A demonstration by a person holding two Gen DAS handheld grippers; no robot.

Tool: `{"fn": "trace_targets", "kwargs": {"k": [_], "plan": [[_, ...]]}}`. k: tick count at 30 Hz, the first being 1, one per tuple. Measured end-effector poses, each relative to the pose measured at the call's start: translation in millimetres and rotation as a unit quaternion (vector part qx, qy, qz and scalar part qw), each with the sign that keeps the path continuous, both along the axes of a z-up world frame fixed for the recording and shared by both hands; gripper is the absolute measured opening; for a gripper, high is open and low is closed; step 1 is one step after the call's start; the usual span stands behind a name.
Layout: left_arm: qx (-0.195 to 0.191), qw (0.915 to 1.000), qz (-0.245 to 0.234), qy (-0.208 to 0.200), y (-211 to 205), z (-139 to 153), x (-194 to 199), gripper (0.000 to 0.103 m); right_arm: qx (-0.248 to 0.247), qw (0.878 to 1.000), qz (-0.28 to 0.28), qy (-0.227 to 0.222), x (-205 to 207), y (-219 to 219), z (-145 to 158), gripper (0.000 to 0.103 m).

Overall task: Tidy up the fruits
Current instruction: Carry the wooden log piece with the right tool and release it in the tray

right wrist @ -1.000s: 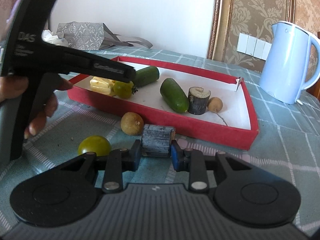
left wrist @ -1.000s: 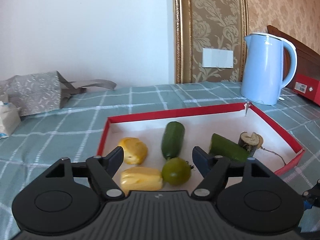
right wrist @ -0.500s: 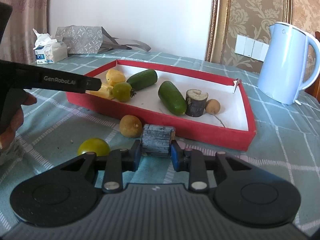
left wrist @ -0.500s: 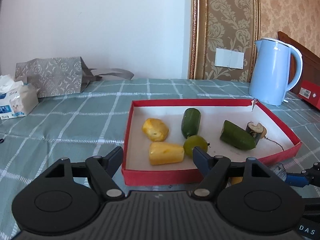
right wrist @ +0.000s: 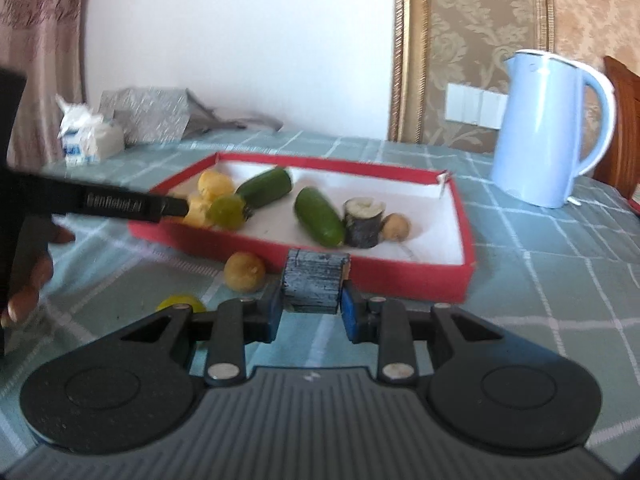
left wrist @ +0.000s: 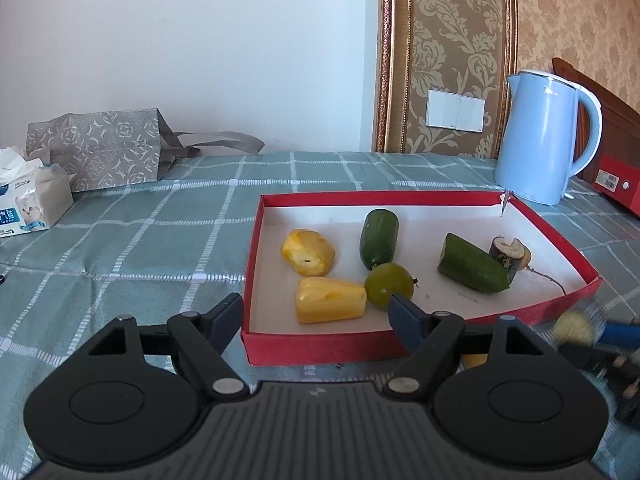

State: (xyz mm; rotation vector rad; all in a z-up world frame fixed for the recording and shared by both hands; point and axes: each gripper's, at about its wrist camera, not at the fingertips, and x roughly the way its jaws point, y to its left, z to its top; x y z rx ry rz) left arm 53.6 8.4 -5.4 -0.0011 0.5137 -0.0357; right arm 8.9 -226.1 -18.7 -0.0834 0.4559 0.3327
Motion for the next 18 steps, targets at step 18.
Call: {"fn": "trace_targets", "kwargs": {"k": [18], "plan": [[-0.009, 0.9999, 0.000, 0.008, 1.4, -2.0, 3.8, 0.086, -0.035, 0.996, -0.076, 0.013, 96.5, -29.6, 15.1, 0.029]]}}
